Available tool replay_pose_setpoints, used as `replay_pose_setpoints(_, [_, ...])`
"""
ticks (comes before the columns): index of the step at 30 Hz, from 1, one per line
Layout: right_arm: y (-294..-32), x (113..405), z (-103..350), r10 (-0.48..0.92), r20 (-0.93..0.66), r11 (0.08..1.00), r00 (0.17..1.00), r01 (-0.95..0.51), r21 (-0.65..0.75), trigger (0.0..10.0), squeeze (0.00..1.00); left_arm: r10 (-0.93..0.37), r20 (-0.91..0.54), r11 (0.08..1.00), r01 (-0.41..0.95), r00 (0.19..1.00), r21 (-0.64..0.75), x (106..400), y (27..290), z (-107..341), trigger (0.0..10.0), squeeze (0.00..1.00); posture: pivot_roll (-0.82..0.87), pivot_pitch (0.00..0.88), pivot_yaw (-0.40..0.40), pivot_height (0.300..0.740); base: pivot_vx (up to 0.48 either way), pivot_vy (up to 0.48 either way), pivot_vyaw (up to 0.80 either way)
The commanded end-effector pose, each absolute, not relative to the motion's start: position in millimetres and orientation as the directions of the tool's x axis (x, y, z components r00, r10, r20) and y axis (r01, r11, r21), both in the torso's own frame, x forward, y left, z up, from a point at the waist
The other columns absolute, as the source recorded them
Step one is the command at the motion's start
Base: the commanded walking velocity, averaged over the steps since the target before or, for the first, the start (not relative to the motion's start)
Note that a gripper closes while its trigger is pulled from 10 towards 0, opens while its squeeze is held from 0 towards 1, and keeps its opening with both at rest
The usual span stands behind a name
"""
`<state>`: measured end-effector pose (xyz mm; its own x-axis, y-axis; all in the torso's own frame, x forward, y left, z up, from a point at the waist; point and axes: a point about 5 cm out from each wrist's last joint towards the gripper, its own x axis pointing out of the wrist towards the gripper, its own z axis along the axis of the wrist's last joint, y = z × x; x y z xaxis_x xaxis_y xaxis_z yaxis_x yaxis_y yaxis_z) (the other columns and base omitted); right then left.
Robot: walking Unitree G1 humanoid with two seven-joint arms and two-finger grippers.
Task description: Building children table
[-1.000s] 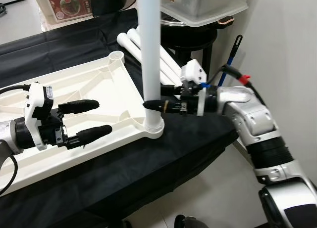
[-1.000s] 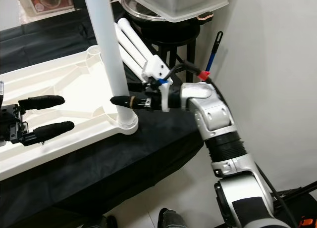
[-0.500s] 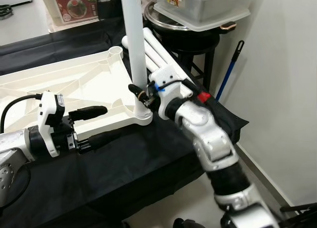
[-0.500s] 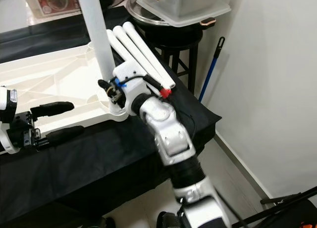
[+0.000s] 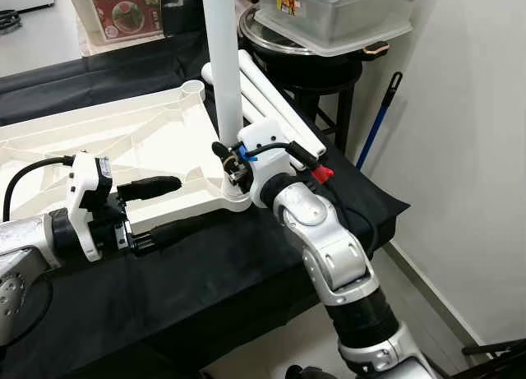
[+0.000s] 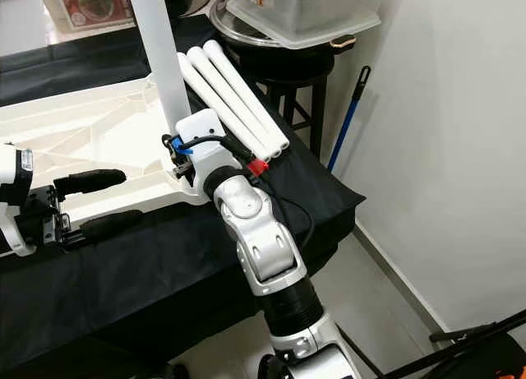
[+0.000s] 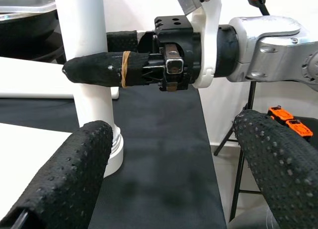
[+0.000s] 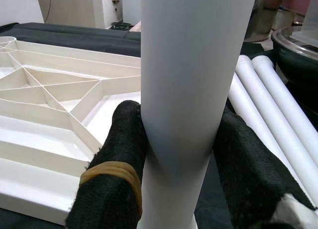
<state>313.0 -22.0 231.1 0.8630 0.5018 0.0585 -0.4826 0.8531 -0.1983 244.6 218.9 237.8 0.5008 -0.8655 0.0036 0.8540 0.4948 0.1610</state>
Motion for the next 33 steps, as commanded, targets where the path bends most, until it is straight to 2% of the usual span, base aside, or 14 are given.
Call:
replay_pose_setpoints(1, [-41,320,217,0.498,-0.024,0.85,0.867,-0.493,-0.183,10.0,0.0,-0.871,-0.006,0.485,0.862,0.491,0.148,243,214,235,10.0,0.0,-0.01,0.193,-0.047,0.74,0.0,0.0,0.0])
replay_pose_setpoints(2, [-41,320,217,0.498,-0.024,0.85,0.867,-0.493,-0.183,10.0,0.0,-0.871,-0.006,0.485,0.862,0.491,0.148,243,214,235,10.0,0.0,-0.01,0.193,-0.047,0.74,0.0,0.0,0.0])
replay_pose_setpoints(3, [-47,322,223,0.541,-0.004,0.829,0.841,-0.535,-0.163,10.0,1.0,-0.872,-0.007,0.483,0.863,0.49,0.149,244,214,235,10.0,0.0,-0.02,0.193,-0.047,0.74,0.0,0.0,0.0])
replay_pose_setpoints(7, [-63,326,244,0.642,0.057,0.765,0.765,-0.632,-0.128,10.0,1.0,-0.873,-0.009,0.481,0.864,0.488,0.149,244,212,235,10.0,0.0,-0.01,0.194,-0.05,0.74,0.0,0.0,0.0])
replay_pose_setpoints(10, [-64,326,248,0.671,0.067,0.74,0.738,-0.661,-0.125,10.0,1.0,-0.873,-0.009,0.481,0.864,0.487,0.149,243,212,235,10.0,0.0,-0.01,0.195,-0.05,0.74,0.0,0.0,0.0])
replay_pose_setpoints(12, [-78,329,262,0.747,0.097,0.664,0.657,-0.738,-0.118,10.0,1.0,-0.874,-0.011,0.479,0.865,0.486,0.148,242,211,235,10.0,0.0,-0.01,0.197,-0.052,0.74,0.0,0.0,0.0])
replay_pose_setpoints(13, [-78,329,262,0.747,0.097,0.664,0.657,-0.738,-0.118,10.0,1.0,-0.874,-0.011,0.479,0.865,0.486,0.148,242,211,235,10.0,0.0,-0.01,0.197,-0.052,0.74,0.0,0.0,0.0])
replay_pose_setpoints(15, [-92,336,270,0.826,0.095,0.564,0.556,-0.814,-0.136,10.0,1.0,-0.876,-0.013,0.476,0.868,0.482,0.145,241,210,236,10.0,0.0,0.0,0.198,-0.051,0.74,0.0,0.0,0.0])
replay_pose_setpoints(17, [-94,337,271,0.84,0.086,0.543,0.536,-0.828,-0.141,10.0,1.0,-0.876,-0.014,0.475,0.868,0.481,0.145,241,209,236,10.0,0.0,0.0,0.198,-0.051,0.74,0.0,0.0,0.0])
replay_pose_setpoints(18, [-96,339,270,0.875,0.063,0.484,0.48,-0.861,-0.154,10.0,0.37,-0.877,-0.015,0.473,0.869,0.48,0.144,240,209,236,10.0,0.0,0.0,0.201,-0.049,0.74,0.0,0.0,0.0])
replay_pose_setpoints(19, [-97,340,270,0.895,0.046,0.445,0.444,-0.881,-0.163,10.0,0.37,-0.877,-0.016,0.473,0.869,0.48,0.144,240,209,237,10.0,0.0,0.0,0.201,-0.049,0.74,0.0,0.0,0.0])
replay_pose_setpoints(20, [-98,344,271,0.906,0.04,0.422,0.422,-0.89,-0.17,10.0,0.0,-0.877,-0.017,0.473,0.869,0.48,0.145,239,209,237,10.0,0.0,0.01,0.205,-0.05,0.74,0.0,0.0,0.0])
replay_pose_setpoints(25, [-97,363,280,0.918,0.044,0.395,0.394,-0.898,-0.193,10.0,0.0,-0.876,-0.021,0.473,0.869,0.481,0.147,237,210,239,10.0,0.0,0.02,0.212,-0.047,0.74,0.0,0.0,0.0])
replay_pose_setpoints(33, [-85,372,289,0.948,0.041,0.319,0.317,-0.928,-0.195,10.0,0.0,-0.878,-0.027,0.469,0.87,0.478,0.152,233,210,243,10.0,0.0,0.04,0.224,-0.049,0.74,0.0,0.0,0.0])
